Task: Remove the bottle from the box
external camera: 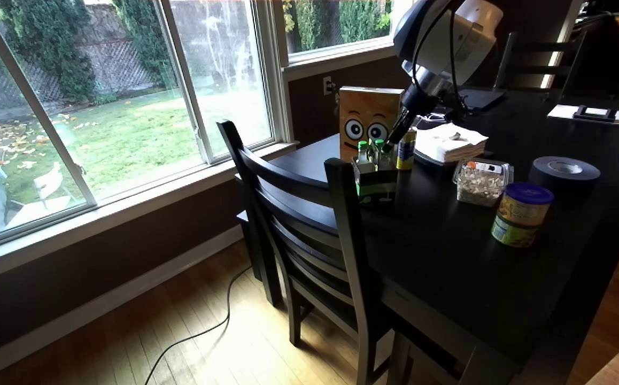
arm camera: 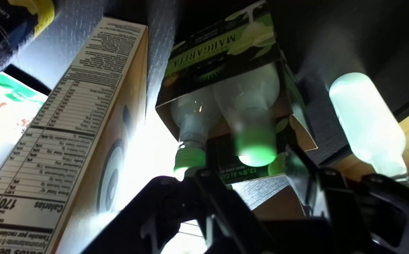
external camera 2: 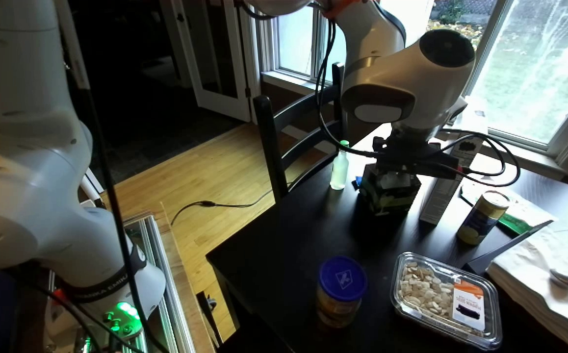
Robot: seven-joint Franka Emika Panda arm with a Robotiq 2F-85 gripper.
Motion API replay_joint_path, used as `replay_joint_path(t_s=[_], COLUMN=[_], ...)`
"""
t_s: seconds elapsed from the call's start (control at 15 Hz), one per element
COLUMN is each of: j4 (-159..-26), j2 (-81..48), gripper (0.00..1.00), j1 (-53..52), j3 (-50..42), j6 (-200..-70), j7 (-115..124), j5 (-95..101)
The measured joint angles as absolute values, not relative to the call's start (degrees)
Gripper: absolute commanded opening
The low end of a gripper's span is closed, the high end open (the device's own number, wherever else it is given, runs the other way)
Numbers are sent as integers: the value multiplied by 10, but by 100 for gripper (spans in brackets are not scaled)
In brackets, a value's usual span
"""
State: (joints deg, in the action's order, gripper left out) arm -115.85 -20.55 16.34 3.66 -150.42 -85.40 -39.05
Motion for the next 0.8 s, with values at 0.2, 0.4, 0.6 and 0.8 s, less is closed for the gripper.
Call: replay_joint_path(t_s=[0.2,0.4,0.6,0.8], j4=[-1153,-1149,-1146,-1143], j2=[-211,-218,-225,-233], gripper=[52,54,28,6], j1=[166,166,168,169], j3=[40,42,46,48], j6=[-1504,-1504,-1504,-1504], j7=[-869,-879,-886,-895], j5=[-404,-409,-415,-419])
